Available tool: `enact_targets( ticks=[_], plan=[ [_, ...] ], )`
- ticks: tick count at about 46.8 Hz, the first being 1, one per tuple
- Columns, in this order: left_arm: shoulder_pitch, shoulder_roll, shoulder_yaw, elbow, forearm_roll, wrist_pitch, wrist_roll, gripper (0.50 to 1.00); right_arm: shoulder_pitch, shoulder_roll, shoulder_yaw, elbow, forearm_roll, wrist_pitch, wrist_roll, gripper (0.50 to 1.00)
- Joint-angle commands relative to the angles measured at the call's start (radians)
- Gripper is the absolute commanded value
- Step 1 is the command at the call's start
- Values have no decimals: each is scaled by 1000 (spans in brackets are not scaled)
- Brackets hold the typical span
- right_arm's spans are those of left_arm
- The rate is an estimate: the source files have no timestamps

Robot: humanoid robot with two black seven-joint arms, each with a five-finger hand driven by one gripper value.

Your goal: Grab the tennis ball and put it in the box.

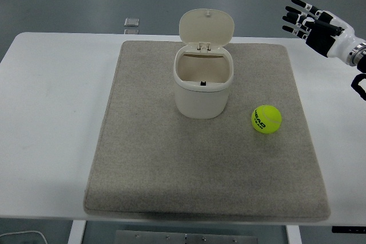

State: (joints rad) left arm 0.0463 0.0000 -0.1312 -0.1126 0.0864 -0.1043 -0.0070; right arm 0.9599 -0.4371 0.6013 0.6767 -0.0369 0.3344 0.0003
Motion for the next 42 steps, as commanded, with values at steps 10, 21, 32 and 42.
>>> enact_targets(
  ticks=[10,21,32,42],
  plan=[
    [4,0,1,1,1,0,-2,992,0,0,-2,1,-1,-11,3,921],
    [1,0,1,1,1,0,-2,992,0,-5,-3,1,-3,-6,4,921],
    [1,0,-1,1,1,0,-2,992,-1,-35,-6,1,-15,5,4,921],
    [1,0,-1,1,1,0,-2,992,3,-46,-6,4,-18,8,4,921]
  ],
)
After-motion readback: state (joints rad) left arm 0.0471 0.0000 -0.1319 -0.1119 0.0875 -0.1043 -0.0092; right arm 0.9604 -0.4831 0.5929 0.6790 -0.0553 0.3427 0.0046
